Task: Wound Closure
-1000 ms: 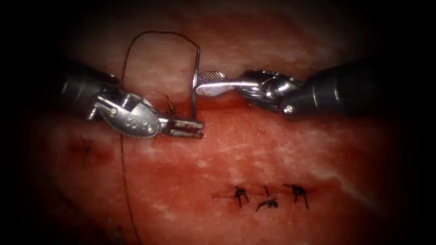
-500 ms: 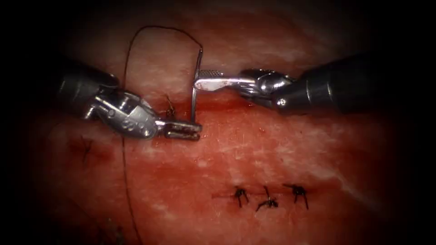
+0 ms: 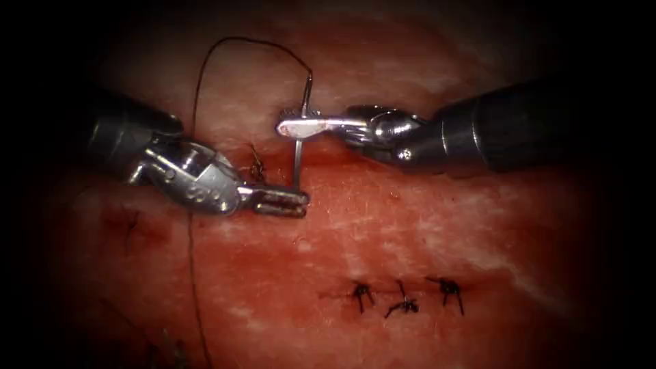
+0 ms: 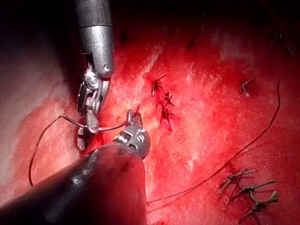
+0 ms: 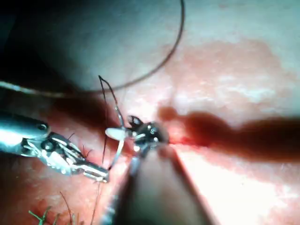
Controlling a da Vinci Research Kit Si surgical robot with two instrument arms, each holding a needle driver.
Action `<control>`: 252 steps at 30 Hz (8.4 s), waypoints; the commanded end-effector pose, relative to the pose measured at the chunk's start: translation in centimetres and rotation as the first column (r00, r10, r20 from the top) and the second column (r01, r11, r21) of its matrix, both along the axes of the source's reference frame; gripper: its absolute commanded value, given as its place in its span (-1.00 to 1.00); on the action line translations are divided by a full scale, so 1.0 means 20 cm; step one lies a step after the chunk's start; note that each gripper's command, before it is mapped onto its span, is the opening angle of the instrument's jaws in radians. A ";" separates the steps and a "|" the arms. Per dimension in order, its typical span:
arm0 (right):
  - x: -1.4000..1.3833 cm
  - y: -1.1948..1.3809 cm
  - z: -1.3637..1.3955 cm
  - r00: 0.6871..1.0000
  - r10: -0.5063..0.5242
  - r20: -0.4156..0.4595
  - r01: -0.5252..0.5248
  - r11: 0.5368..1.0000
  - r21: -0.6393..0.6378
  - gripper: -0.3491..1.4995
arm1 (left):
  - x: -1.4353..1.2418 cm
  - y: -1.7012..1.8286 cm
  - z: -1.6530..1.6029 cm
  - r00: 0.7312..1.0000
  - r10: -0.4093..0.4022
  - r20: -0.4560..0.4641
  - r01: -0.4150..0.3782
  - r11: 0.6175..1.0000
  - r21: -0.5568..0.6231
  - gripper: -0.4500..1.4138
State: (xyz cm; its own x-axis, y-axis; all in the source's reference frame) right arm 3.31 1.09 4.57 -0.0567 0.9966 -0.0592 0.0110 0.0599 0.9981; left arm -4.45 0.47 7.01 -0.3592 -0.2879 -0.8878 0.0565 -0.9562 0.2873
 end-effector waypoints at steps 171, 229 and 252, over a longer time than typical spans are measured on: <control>-0.003 -0.053 0.065 0.971 -0.035 0.235 0.204 -0.382 -0.901 -1.00 | 0.012 -0.017 0.058 0.949 -0.200 -0.246 0.315 0.672 0.670 -0.73; -0.006 -0.054 0.070 0.920 -0.151 0.363 0.361 -0.038 -0.932 -1.00 | 0.013 -0.017 0.054 0.948 -0.196 -0.251 0.317 0.668 0.673 -1.00; -0.005 -0.061 0.076 0.881 -0.252 0.401 0.437 0.103 -0.894 -1.00 | 0.013 -0.017 0.053 0.948 -0.197 -0.252 0.318 0.667 0.674 -1.00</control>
